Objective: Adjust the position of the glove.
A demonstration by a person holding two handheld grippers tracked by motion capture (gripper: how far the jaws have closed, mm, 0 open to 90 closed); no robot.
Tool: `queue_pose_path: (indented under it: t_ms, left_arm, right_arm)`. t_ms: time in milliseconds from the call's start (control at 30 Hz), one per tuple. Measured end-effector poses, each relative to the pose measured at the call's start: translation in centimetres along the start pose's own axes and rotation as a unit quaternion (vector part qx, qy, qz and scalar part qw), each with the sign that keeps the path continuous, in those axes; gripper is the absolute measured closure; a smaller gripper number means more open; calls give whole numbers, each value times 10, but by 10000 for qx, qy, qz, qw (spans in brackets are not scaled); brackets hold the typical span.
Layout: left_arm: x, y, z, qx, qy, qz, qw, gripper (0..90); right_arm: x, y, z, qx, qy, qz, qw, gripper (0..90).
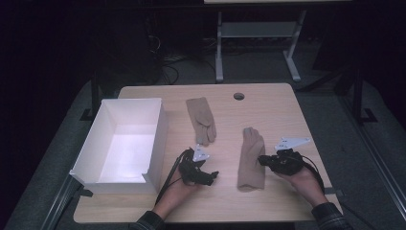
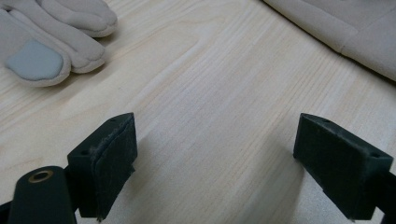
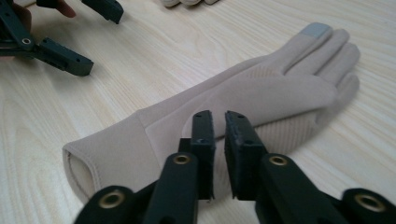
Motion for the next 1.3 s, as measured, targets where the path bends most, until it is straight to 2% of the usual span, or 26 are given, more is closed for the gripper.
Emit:
queue_pose_path:
  t_ms: [100, 367, 533, 600, 733, 1033, 1233, 1300]
  left_arm:
    - [0, 0, 0, -2, 19, -20, 10000, 128]
    - [0, 0, 0, 4, 26, -26, 10000, 128]
    - [0, 0, 0, 0, -25, 24, 10000, 128]
    - [0, 0, 1, -2, -35, 36, 10000, 129]
    - [0, 1, 1, -13, -50, 37, 10000, 128]
    - [0, 1, 1, -17, -44, 32, 10000, 128]
    - [0, 1, 0, -21, -29, 28, 10000, 129]
    - [0, 0, 0, -19, -16, 26, 10000, 128]
  right_arm:
    - [-4, -5, 2, -65, 48, -1, 10000, 898]
    - [-11, -21, 9, -175, 196, 95, 9996, 900]
    - [-9, -32, 10, -208, 284, 221, 9991, 900]
    - [-7, -34, 11, -202, 279, 339, 9988, 900]
    - [-2, -39, 9, -226, 250, 410, 9986, 900]
    - [1, -38, 6, -268, 282, 396, 9985, 900]
    - [4, -34, 3, -326, 165, 430, 9984, 900]
    - [5, -33, 1, -333, 211, 428, 9983, 900]
Point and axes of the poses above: each handheld gripper's, and its own axes: y roughly backward along the jaws, x roughly out of its underside, z roughly to its left, the point moved 4 cm from there along -y, roughly forward along the jaws, and after that the axes turned 4 degrees about x, right-handed, at the moved point
